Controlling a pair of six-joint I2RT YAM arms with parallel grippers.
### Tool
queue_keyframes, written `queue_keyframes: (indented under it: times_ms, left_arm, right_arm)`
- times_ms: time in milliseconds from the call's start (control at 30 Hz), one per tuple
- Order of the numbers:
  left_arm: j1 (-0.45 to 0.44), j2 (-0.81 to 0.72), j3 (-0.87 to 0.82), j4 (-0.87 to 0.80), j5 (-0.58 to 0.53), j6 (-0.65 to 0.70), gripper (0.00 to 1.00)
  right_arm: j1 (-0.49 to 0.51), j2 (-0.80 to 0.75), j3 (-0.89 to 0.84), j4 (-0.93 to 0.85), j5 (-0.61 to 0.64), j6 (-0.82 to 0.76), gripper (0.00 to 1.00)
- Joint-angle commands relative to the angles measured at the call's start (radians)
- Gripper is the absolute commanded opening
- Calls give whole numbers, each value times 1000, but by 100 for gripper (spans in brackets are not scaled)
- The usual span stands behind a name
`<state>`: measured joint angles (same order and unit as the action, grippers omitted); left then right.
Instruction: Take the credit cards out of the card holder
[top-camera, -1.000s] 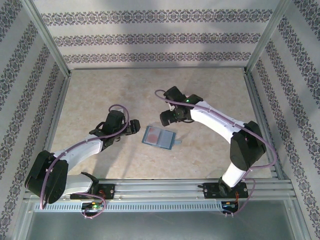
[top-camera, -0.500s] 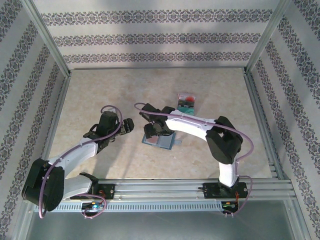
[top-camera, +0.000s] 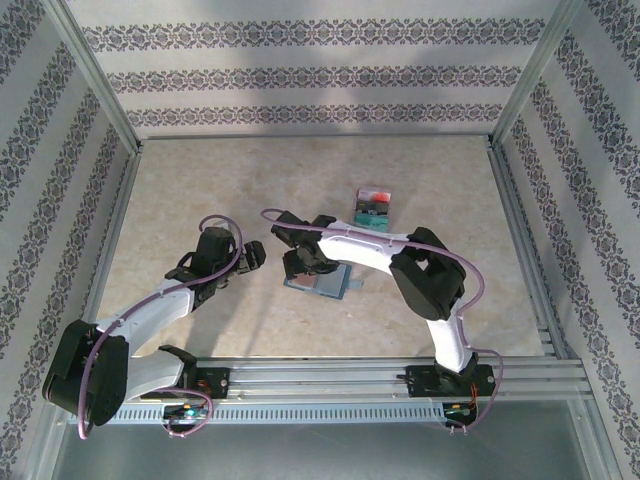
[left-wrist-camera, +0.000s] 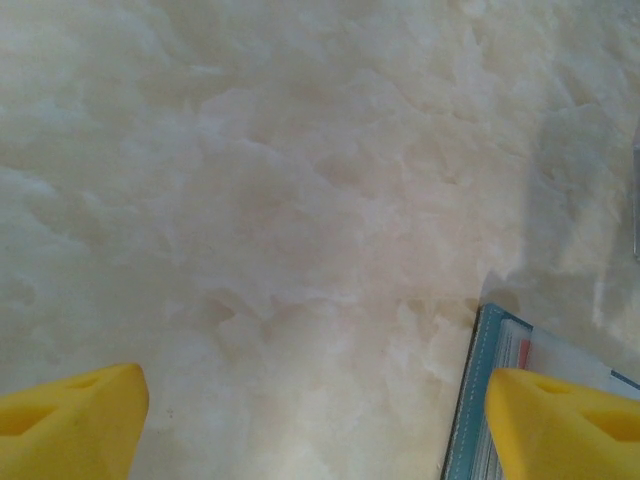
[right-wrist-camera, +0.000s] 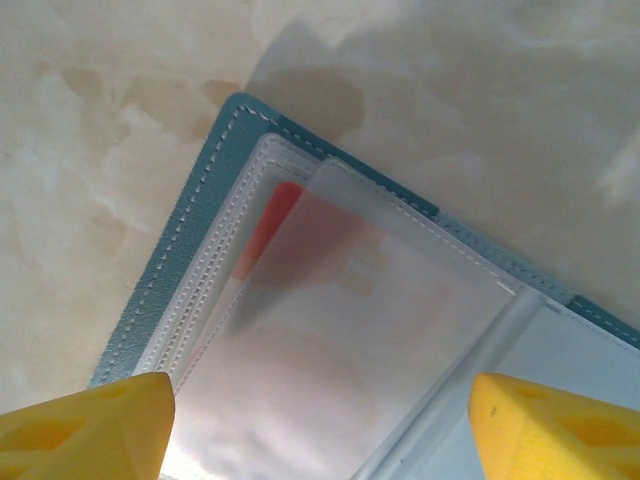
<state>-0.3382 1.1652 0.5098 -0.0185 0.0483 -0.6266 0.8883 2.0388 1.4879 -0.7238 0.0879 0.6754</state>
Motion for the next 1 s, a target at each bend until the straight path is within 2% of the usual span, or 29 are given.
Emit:
queue_keyframes:
  times_ms: [0,133,233,300,433,733,967]
  left_arm:
    - [14,-16,-13,-12,-11,-10,88]
    - [15,-18,-11,-15,-10,-11,88]
    - [15,-19,-12,-16,-8,-13,88]
    - [15,-22,-13,-15,-8,-13,88]
    - [15,-48,-22,-9,-14,-17,88]
    - [-11,-163,-48,-22,-45,-3,86]
    - [-93,-197,-57,-43,-97,-9,81]
  right_arm:
    - [8,24,20,-11,-11,5,76]
    - [6,27,6,-12,-15,0,68]
    - [3,10,-16,-11,-16,-6,52]
    - [3,-5,-34,-12,-12,-11,45]
    - [-1,-51,-80,-11,1,-20,38]
    - [-8,-123,-158,-13,25,-84,42]
    - [-34,-187,-236,-18,62,-91,42]
